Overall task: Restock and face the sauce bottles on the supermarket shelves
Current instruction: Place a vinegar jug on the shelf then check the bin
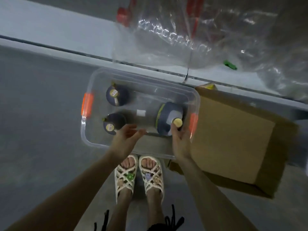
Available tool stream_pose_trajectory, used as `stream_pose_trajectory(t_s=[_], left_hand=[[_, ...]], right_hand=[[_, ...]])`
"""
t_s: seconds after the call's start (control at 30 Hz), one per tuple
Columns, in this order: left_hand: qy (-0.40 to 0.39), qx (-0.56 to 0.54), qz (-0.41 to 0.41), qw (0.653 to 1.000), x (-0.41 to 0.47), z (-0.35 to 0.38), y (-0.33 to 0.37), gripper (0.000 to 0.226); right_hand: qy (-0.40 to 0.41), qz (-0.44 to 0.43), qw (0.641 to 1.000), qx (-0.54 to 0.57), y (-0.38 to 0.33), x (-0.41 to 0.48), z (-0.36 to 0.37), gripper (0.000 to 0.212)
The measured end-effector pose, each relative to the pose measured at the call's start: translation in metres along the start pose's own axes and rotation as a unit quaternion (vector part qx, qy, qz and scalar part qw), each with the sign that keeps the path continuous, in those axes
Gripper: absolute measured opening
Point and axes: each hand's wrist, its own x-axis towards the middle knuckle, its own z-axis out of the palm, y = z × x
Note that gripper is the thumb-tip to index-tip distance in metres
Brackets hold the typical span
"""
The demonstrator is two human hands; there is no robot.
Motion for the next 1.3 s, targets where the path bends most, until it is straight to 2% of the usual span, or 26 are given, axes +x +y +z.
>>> stream_pose_trajectory(t_s=[0.1, 0.2, 0.3, 0.33, 0.53, 0.67, 0.77, 0.87, 0.93, 1.03, 1.17, 1.3], left_hand=[[0.012, 0.010, 0.004, 1.000, 0.013, 0.005, -0.013, 0.048], [0.011, 0.013, -0.002, 1.000, 0.017, 0.006, -0.016, 0.047], [0.014, 0.032, 0.004, 0.999, 0.017, 0.001, -0.011, 0.053], [0.015, 0.040, 0.008, 0.999, 0.017, -0.002, -0.008, 0.051], [0.011, 0.068, 0.028, 0.997, 0.002, -0.019, 0.014, 0.042], [-0.013, 0.069, 0.040, 0.997, -0.025, -0.030, 0.039, 0.057], [-0.033, 0.052, 0.059, 0.996, -0.053, -0.039, 0.064, 0.044], [-0.059, 0.025, 0.069, 0.996, -0.086, -0.049, 0.100, 0.059], [-0.081, 0.032, 0.090, 0.992, -0.110, -0.056, 0.127, 0.060], [-0.124, 0.061, 0.140, 0.980, -0.159, -0.066, 0.177, 0.089], [-0.187, 0.089, 0.226, 0.952, -0.236, -0.081, 0.264, 0.100], [-0.243, 0.148, 0.333, 0.899, -0.328, -0.086, 0.361, 0.121]], right_hand=[[0.025, -0.011, 1.000, 0.009, 0.013, 0.013, 0.019, 0.037], [0.035, 0.034, 0.999, -0.011, 0.030, 0.020, 0.030, 0.035], [0.029, 0.064, 0.998, 0.009, 0.030, 0.023, 0.031, 0.065], [0.024, 0.064, 0.998, 0.009, 0.028, 0.025, 0.031, 0.070], [0.010, 0.016, 0.997, 0.072, 0.001, 0.020, 0.015, 0.034], [0.006, -0.033, 0.992, 0.122, -0.031, -0.012, -0.005, 0.014], [0.008, -0.061, 0.987, 0.148, -0.067, -0.037, -0.027, 0.019], [0.007, -0.094, 0.986, 0.138, -0.108, -0.062, -0.054, 0.011], [-0.001, -0.110, 0.984, 0.139, -0.140, -0.083, -0.077, 0.008], [-0.011, -0.141, 0.981, 0.136, -0.200, -0.124, -0.123, 0.008], [0.001, -0.173, 0.976, 0.129, -0.288, -0.191, -0.202, 0.006], [0.071, -0.232, 0.961, 0.136, -0.376, -0.269, -0.292, 0.026]])
